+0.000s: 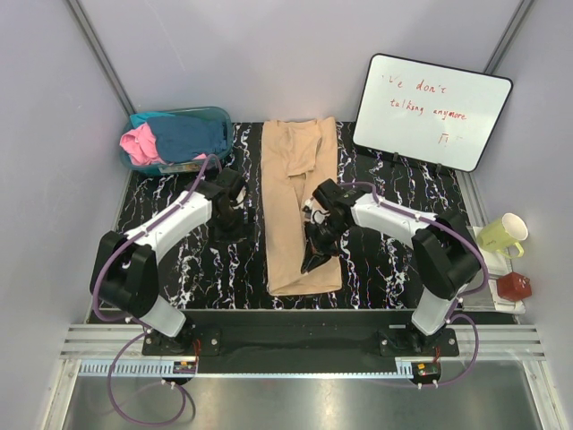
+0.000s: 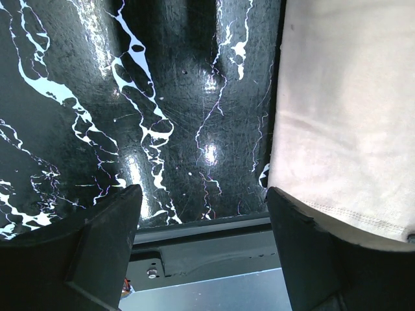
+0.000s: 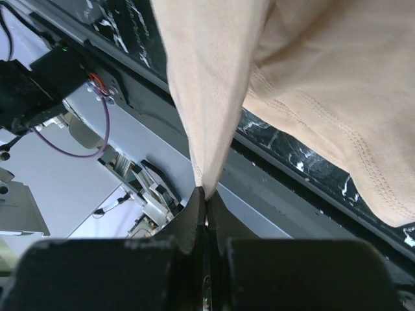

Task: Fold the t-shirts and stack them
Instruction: Rotate the tshirt 90 degrees

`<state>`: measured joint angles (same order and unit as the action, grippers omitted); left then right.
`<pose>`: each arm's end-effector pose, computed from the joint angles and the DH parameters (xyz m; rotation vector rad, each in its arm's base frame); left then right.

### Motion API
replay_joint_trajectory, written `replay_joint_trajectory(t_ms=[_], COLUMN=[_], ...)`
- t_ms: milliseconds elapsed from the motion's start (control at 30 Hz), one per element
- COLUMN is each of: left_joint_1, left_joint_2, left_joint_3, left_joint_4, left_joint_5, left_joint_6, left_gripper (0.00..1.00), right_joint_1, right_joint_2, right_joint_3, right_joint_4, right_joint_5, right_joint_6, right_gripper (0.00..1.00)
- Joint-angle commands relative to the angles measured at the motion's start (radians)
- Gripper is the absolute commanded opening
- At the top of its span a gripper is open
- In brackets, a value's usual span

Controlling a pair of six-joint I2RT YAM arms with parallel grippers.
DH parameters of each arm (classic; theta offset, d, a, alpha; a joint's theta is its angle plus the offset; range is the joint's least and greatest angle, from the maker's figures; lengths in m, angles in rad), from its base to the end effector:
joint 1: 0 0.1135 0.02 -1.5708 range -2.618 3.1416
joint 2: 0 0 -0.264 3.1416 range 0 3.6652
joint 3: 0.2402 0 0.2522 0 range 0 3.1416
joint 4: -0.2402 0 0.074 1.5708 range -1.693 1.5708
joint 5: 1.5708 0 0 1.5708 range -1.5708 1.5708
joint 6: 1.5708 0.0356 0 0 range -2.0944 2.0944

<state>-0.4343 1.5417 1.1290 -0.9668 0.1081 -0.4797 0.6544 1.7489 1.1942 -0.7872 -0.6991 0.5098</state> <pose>0.2538 -0.1220 0.2267 -0.0526 3.0050 -0.2732 0.2475 0.2188 0.1967 0.3151 -2.7477 -1.0160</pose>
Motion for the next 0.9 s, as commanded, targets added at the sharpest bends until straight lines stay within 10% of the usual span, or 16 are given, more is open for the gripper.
replay_joint_trajectory(t_ms=[0,200,533,867], left_joint_1=[0.002,-0.001,-0.083,-0.245], left_joint_2=[0.009,0.020,-0.049,-0.123], left_joint_3=[0.002,-0.005,-0.086,-0.362], left_joint_4=[0.025,0.027,0.130,0.609], left_joint_5=[-0.004,0.001,0.089,0.232], left_joint_6=[0.000,0.001,-0.068,-0.398], left_gripper=[0.81,0.81,0.82,0.74], right_joint_1=[0.019,0.025,0.028,-0.214], right_joint_2=[-0.025,0.004,-0.191,-0.351], right_joint_3=[-0.051,-0.117,0.021,-0.215], right_joint_4=[-0.084,-0.090,-0.197,-0.152], right_joint_5=[-0.008,0.038,0.258,0.418], right_joint_6=[-0.002,-0.027,-0.051,-0.079], right_gripper=[0.00,0.04,0.93,0.91])
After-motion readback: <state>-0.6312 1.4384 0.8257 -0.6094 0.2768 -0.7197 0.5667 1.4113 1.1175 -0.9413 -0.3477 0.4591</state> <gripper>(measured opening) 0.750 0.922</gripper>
